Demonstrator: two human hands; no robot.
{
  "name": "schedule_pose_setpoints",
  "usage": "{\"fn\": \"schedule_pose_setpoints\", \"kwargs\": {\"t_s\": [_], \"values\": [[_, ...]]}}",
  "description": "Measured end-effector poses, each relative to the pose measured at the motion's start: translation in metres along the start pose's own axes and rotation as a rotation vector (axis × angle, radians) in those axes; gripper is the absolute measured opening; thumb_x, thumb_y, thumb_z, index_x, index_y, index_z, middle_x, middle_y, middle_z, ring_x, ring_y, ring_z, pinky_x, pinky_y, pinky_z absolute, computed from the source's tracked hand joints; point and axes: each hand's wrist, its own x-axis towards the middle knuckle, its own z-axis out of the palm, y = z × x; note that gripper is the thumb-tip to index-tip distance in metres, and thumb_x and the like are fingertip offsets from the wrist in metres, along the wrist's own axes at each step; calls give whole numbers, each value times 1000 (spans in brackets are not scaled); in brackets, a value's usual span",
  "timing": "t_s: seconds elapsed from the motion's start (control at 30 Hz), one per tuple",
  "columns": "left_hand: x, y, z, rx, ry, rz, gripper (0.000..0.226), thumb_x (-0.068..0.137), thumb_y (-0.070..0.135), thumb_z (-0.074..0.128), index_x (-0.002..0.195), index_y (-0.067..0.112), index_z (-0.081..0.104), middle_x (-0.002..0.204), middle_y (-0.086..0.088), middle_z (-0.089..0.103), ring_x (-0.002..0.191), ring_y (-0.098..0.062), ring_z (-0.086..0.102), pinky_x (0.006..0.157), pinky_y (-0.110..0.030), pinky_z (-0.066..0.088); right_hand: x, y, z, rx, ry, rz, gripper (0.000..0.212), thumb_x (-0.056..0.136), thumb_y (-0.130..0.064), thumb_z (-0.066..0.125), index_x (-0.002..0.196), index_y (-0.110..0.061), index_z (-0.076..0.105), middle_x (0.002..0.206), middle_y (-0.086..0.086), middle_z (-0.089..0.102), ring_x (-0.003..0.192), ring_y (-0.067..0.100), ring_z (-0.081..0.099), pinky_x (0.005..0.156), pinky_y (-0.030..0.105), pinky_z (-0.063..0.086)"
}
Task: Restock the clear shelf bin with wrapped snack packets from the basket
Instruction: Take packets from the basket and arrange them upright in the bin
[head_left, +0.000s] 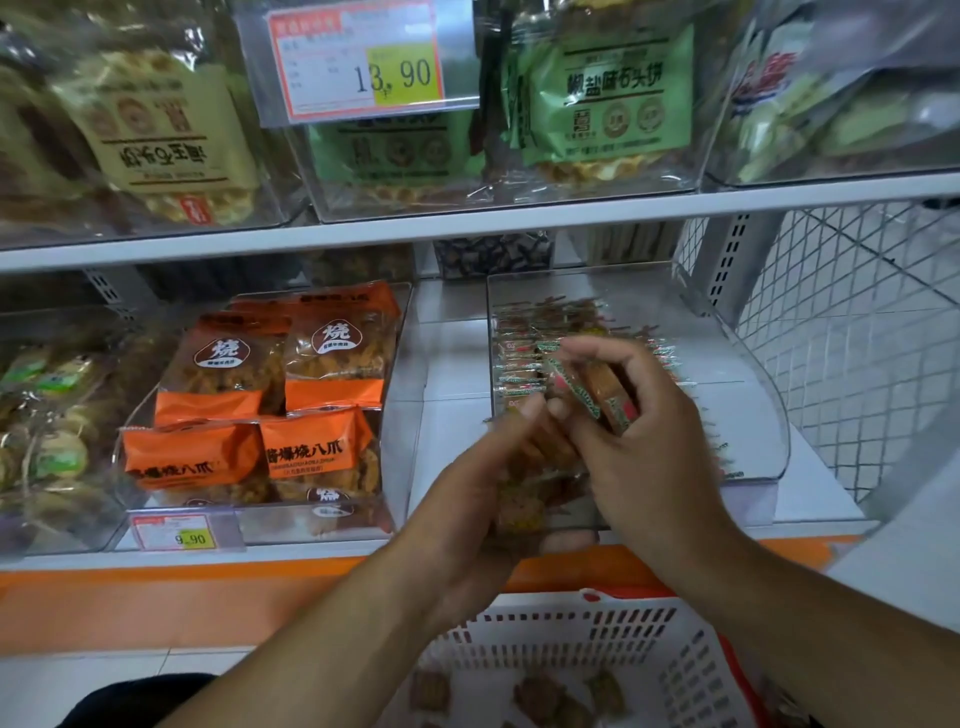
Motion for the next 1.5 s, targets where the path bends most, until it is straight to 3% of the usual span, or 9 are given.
{"fn": "schedule_pose_setpoints", "kwargs": {"t_s": [0.3, 0.4, 0.73, 0.87, 1.07, 1.17, 1.3, 1.4, 1.5], "values": [[2, 1, -4, 102, 132, 208, 37, 86, 32, 76, 119, 17, 69, 111, -11, 73, 96, -23, 71, 69, -34, 57, 3, -3, -12, -133, -325, 40, 45, 99, -20, 61, 135, -45, 49, 126, -25, 56, 102, -23, 55, 70, 0, 48], [1, 2, -3, 122, 187, 237, 31, 86, 33, 75, 115, 21, 72, 116, -11, 74, 101, -24, 72, 79, -39, 59, 7, -4, -20, -160, -465, 57, 57, 99, -20, 61, 141, -53, 42, 132, -31, 54, 114, -22, 50, 84, 1, 47], [-2, 7, 2, 150, 250, 233, 38, 73, 36, 85, 106, 21, 74, 110, -17, 75, 94, -28, 74, 72, -35, 59, 18, 10, -37, 9, -461, 144, 49, 76, -22, 85, 119, -37, 68, 117, -19, 72, 108, 0, 68, 87, 17, 56], [-2, 10, -1, 71, 232, 178, 21, 75, 45, 78, 85, 26, 75, 102, -8, 75, 92, -21, 75, 65, -35, 60, 23, 13, -43, 364, -372, 426, 40, 75, -15, 78, 114, -22, 72, 104, 6, 77, 89, 23, 72, 70, 29, 56], [-6, 21, -3, 65, 98, 55, 29, 83, 48, 73, 103, 29, 80, 114, -6, 76, 103, -20, 74, 65, -33, 59, 27, 4, -50, 640, -371, 607, 49, 74, -12, 70, 122, -2, 66, 89, 10, 72, 58, 9, 61, 54, 26, 49], [-5, 17, -1, 60, 126, 10, 32, 85, 49, 71, 107, 27, 79, 119, -9, 74, 106, -22, 73, 64, -32, 58, 25, 3, -54, 392, -338, 427, 32, 78, -14, 75, 110, -19, 75, 91, 0, 77, 67, 7, 67, 62, 29, 51], [-3, 15, 0, -73, 87, -97, 41, 81, 49, 73, 109, 20, 79, 117, -14, 74, 96, -24, 74, 56, -30, 60, 14, 4, -51, -81, -289, -173, 26, 81, -9, 81, 95, -31, 78, 107, -13, 74, 101, 5, 70, 83, 18, 55], [-4, 17, 1, -171, -24, -121, 44, 72, 44, 87, 107, 18, 80, 108, -15, 76, 90, -25, 76, 52, -28, 60, 6, 5, -45, 25, -382, -140, 46, 81, 18, 71, 94, -26, 79, 115, -16, 70, 106, 3, 68, 75, 19, 60], [-5, 16, 1, -251, -106, -127, 52, 56, 28, 100, 103, 16, 80, 105, -20, 74, 95, -30, 76, 55, -28, 62, 8, 1, -46, 66, -494, -80, 54, 87, 18, 62, 106, -31, 76, 127, -19, 67, 112, 4, 68, 79, 23, 61]]}}
